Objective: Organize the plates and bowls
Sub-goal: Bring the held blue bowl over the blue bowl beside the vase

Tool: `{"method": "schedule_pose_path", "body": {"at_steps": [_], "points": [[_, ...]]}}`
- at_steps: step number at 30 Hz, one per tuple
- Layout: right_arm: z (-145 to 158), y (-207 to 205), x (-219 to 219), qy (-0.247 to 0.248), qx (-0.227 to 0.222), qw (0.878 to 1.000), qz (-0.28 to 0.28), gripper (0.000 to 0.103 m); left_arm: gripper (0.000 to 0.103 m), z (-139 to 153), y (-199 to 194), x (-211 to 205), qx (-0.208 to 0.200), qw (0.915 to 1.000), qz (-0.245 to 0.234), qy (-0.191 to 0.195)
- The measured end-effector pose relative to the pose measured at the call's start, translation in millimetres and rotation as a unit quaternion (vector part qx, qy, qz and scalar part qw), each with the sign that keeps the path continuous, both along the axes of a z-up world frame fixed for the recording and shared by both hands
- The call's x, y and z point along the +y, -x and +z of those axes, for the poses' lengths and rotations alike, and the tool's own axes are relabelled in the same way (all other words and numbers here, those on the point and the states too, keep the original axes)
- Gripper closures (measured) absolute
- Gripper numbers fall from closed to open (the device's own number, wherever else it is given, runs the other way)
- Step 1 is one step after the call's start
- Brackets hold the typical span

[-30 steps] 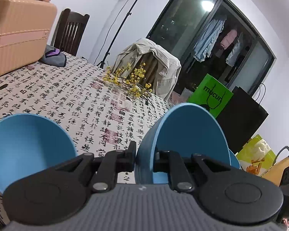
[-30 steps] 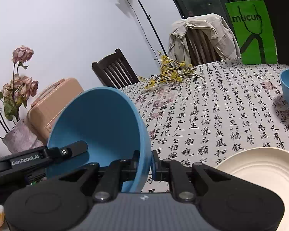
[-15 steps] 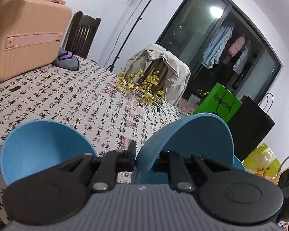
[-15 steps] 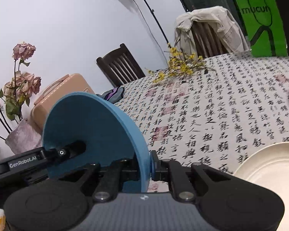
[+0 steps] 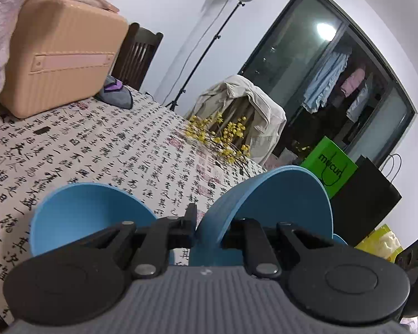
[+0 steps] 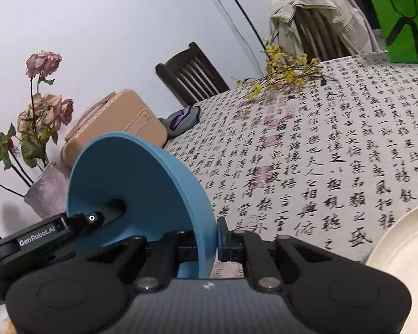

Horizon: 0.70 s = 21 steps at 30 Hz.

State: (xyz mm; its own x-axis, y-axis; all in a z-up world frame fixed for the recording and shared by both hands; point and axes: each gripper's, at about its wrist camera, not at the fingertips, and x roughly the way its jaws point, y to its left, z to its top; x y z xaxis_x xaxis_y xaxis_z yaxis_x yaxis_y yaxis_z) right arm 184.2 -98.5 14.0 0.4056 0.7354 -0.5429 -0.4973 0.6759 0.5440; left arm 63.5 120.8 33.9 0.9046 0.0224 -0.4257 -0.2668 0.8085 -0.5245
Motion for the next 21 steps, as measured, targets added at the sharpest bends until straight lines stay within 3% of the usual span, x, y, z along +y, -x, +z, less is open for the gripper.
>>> {"method": "schedule_pose_path", "body": {"at_steps": [11,21], "points": [[-5,-16,19,-0.017,0.069,0.997,0.032,0.093,0.088,1,6,17,0.004,0.9998,0.018,0.004],[4,-18,47,-0.011,0.066,0.997,0.049,0.093,0.088,4,15,36,0.002,0.999,0.045,0.006]]}}
